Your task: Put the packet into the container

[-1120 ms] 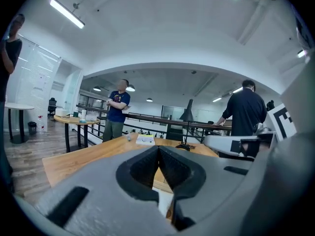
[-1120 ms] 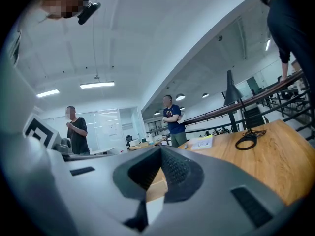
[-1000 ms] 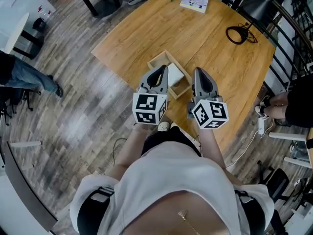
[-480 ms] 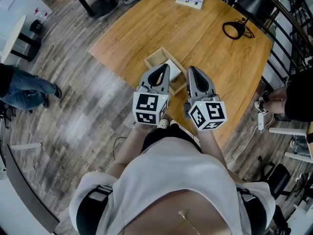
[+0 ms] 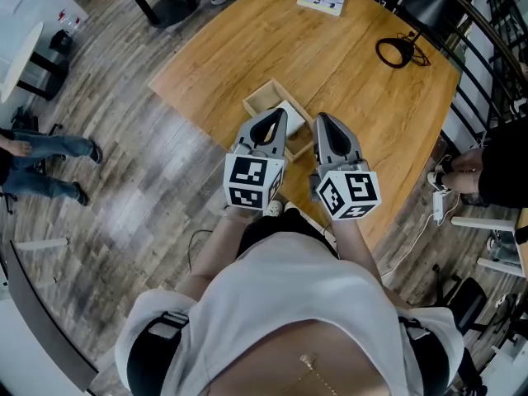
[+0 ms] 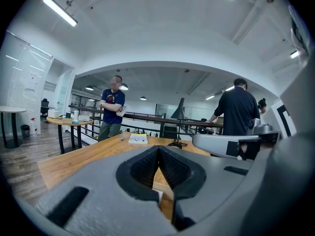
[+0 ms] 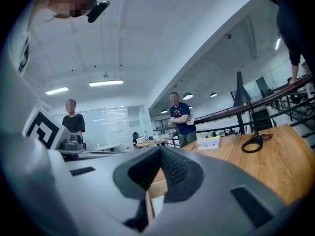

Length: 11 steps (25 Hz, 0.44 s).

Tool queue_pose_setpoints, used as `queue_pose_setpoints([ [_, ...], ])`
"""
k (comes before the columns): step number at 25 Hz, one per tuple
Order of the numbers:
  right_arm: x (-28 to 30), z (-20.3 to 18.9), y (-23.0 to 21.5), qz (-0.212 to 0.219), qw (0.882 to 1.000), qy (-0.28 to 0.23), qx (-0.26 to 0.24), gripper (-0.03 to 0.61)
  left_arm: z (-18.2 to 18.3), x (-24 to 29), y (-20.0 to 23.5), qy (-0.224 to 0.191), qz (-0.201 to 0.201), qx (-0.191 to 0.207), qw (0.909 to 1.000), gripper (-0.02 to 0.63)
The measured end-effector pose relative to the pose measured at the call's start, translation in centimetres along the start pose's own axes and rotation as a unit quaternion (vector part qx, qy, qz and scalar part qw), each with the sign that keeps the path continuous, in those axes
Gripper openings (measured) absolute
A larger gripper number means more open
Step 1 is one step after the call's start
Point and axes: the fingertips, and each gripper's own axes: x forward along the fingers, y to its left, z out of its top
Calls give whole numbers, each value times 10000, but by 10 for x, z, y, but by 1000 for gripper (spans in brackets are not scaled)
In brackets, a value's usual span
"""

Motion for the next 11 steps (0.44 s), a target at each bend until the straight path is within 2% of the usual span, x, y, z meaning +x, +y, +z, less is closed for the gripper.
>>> queue_pose_setpoints([
  [11,-2,-2,-5,-35,10000,54,14,11,-4,3,-2,95,8,-43,9999,9],
])
